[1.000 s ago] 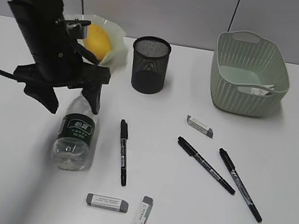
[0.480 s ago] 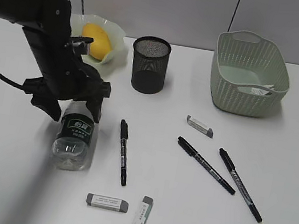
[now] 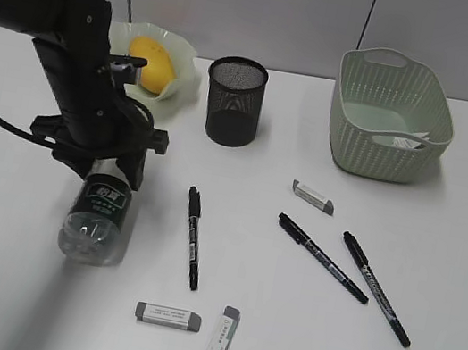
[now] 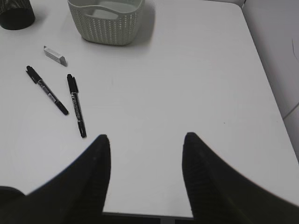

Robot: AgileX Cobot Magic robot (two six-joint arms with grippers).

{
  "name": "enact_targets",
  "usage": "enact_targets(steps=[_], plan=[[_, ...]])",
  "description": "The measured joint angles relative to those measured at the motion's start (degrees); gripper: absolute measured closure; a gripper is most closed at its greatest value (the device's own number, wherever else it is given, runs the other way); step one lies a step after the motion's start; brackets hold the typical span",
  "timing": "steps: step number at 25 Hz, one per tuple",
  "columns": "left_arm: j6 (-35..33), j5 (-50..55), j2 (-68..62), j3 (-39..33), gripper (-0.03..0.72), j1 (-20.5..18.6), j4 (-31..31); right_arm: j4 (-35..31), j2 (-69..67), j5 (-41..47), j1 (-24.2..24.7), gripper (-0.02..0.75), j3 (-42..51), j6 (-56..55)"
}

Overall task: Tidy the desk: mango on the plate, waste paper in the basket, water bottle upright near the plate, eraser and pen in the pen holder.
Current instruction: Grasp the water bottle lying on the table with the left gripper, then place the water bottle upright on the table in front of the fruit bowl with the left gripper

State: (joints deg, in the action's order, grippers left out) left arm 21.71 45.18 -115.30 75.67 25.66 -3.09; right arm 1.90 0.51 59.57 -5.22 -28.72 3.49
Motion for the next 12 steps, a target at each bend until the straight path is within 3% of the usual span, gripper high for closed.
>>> enact_targets(steps=[6, 12], plan=[[-0.3, 1.2, 6.8, -0.1, 0.225, -1.7, 5.3, 0.0, 0.0, 0.0, 0.0, 0.335, 0.0, 0.0], [-0.3, -6.8, 18.3, -2.9, 0.225, -6.0, 9.0, 0.0, 0.0, 0.0, 0.0, 0.335, 0.0, 0.0]])
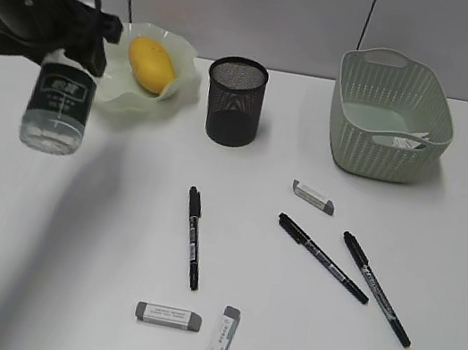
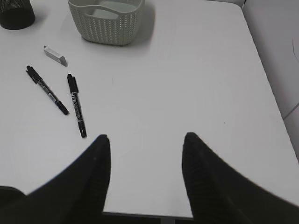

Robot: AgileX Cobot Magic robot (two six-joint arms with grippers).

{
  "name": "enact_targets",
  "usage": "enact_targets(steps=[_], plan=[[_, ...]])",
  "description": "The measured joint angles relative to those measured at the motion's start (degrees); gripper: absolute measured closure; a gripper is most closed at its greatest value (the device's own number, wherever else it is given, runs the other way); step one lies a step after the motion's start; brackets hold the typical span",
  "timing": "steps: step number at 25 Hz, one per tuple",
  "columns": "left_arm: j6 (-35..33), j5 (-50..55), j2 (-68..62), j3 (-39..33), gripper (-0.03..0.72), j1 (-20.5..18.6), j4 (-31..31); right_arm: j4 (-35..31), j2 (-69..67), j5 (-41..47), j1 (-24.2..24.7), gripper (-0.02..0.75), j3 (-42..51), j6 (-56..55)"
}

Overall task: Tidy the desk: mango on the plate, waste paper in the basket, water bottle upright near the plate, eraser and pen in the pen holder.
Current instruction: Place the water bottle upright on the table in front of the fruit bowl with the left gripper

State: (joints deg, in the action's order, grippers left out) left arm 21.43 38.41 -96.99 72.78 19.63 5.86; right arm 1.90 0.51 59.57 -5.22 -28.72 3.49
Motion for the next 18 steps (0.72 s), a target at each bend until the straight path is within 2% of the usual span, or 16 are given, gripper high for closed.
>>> enact_targets(steps=[4, 8, 11, 14, 18], plan=[[0.0, -16.1, 9.8, -12.1, 0.225, -4.0, 1.6, 0.0, 0.0, 0.0, 0.0, 0.335, 0.0, 0.0], [-0.1, -46.8, 17.6, -29.8, 0.225, -7.7, 4.2, 0.0, 0.0, 0.0, 0.0, 0.335, 0.0, 0.0], [-1.2, -67.8, 17.9, -40.3, 0.225, -10.4, 3.6, 0.0, 0.0, 0.0, 0.0, 0.335, 0.0, 0.0], [-7.2, -81.9, 13.9, -45.8, 0.225, -12.4, 1.0, 0.0, 0.0, 0.0, 0.0, 0.335, 0.0, 0.0], [-14.8, -97.2, 5.3, -46.8, 0.225, -12.9, 0.0, 0.0, 0.0, 0.0, 0.0, 0.335, 0.0, 0.0]])
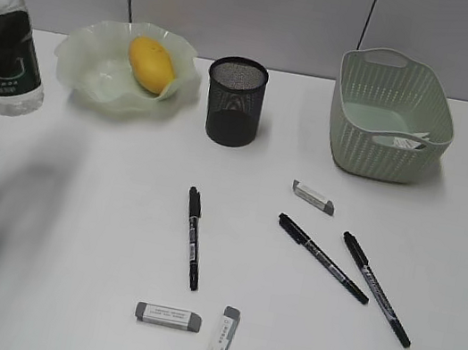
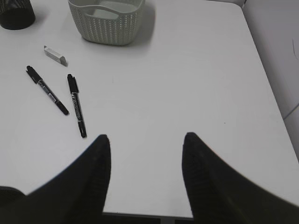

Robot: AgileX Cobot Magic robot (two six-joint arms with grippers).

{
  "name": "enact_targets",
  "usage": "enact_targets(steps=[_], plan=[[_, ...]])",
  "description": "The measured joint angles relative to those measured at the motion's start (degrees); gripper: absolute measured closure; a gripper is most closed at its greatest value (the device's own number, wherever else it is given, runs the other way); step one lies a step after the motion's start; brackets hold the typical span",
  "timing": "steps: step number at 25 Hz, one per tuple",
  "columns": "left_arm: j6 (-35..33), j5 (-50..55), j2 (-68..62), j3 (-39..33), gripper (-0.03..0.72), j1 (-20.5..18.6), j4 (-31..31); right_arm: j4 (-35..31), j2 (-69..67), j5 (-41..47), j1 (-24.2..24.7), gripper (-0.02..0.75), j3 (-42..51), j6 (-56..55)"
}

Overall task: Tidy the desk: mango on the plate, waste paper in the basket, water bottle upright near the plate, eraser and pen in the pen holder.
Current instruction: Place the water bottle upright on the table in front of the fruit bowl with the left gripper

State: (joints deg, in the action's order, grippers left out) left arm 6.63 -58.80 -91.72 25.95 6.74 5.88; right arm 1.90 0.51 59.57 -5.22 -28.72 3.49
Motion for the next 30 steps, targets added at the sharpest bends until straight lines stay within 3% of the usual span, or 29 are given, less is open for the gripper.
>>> enact_targets(steps=[3, 13, 30], plan=[[-1.3, -7.0, -7.0, 0.1, 0.225, 0.0, 0.0, 0.0, 0.0, 0.0, 0.0, 0.335, 0.0, 0.0], [-1.5, -7.3, -21.0, 6.4, 0.225, 0.5, 1.4, 0.0, 0.0, 0.0, 0.0, 0.335, 0.0, 0.0], [-1.5, -8.9, -22.4, 6.7, 0.225, 0.5, 6.2, 0.0, 0.0, 0.0, 0.0, 0.335, 0.0, 0.0]])
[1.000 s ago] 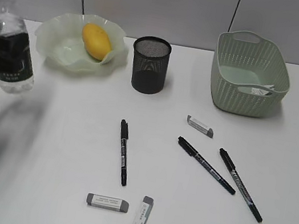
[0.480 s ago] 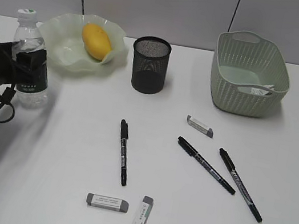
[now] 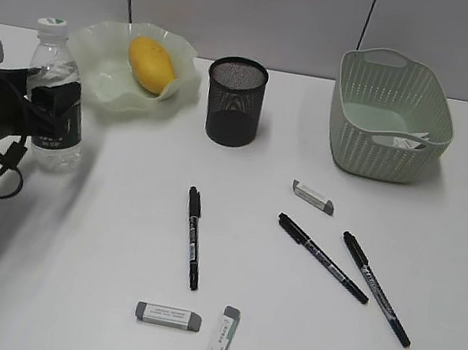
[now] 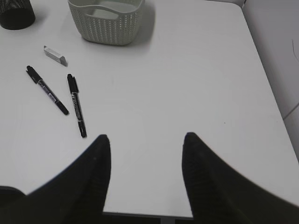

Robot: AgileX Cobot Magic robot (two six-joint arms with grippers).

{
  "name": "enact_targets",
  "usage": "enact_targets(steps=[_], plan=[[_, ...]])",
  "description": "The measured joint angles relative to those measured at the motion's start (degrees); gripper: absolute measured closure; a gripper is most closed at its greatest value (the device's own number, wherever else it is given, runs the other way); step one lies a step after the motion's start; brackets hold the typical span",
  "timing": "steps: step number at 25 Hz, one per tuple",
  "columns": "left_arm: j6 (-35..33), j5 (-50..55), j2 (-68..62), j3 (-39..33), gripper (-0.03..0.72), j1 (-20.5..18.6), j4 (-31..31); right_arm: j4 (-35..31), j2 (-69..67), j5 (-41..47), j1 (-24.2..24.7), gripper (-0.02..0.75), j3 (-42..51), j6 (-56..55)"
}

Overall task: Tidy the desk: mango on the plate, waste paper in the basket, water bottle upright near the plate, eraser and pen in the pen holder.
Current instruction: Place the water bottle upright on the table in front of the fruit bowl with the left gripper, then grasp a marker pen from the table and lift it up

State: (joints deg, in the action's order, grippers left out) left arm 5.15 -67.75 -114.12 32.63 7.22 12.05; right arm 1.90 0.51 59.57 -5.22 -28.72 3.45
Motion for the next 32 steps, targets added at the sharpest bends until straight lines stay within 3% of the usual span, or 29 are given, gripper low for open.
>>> enact_targets(steps=[11, 18, 23, 26, 29, 32], plan=[[0.0, -1.7, 0.1, -2.2, 0.115, -0.2, 4.3, 0.0, 0.0, 0.0, 0.0, 0.335, 0.0, 0.0], [0.0, -1.4, 1.3, -10.2, 0.1, -2.2, 4.3, 0.0, 0.0, 0.0, 0.0, 0.335, 0.0, 0.0], [0.0, -0.8, 10.0, -15.6, 0.1, -3.9, 2.9, 0.0, 0.0, 0.0, 0.0, 0.335, 0.0, 0.0], [0.0, 10.2, 19.4, -15.1, 0.1, -4.0, 1.8, 0.0, 0.0, 0.0, 0.0, 0.335, 0.0, 0.0], [0.0, 33.6, 30.2, -11.1, 0.1, -4.0, 1.7, 0.0, 0.0, 0.0, 0.0, 0.335, 0.0, 0.0], [0.0, 59.6, 41.5, -2.8, 0.108, -4.0, 1.5, 0.0, 0.0, 0.0, 0.0, 0.335, 0.0, 0.0]])
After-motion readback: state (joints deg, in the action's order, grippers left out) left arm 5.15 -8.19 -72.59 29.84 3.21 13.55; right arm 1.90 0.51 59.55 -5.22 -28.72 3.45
